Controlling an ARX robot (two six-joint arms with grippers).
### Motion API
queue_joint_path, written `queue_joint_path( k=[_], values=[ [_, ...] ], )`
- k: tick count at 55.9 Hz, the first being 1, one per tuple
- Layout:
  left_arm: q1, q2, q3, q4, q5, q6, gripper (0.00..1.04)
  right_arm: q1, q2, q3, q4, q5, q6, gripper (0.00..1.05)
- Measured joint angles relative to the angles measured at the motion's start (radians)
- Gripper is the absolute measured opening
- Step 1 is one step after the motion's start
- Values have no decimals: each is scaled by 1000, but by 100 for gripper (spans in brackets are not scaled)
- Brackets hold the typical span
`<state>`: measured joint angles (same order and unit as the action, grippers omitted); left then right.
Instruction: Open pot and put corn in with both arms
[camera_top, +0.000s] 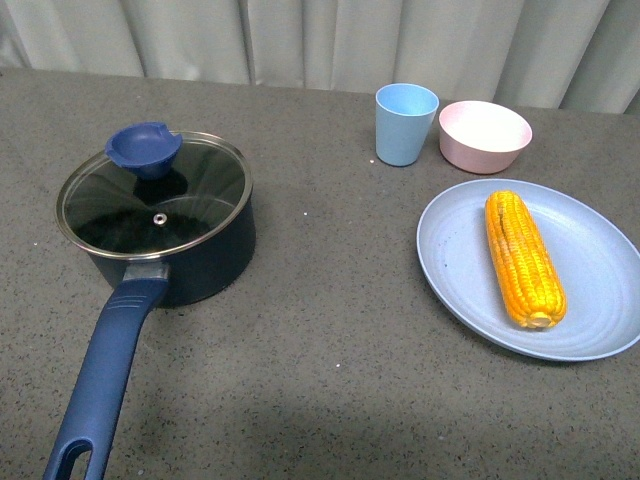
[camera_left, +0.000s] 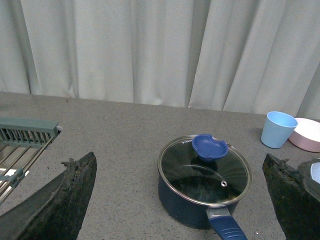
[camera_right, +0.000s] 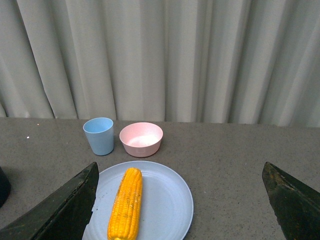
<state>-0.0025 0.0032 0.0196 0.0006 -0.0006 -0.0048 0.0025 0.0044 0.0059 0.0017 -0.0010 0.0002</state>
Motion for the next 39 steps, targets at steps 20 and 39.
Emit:
queue_joint_path(
  k=[20,39],
  values=[
    [0,0,0,0,0,0,98,0,0,0,0,0,0,96],
    [0,0,0,0,0,0,98,0,0,0,0,0,0,96]
  ],
)
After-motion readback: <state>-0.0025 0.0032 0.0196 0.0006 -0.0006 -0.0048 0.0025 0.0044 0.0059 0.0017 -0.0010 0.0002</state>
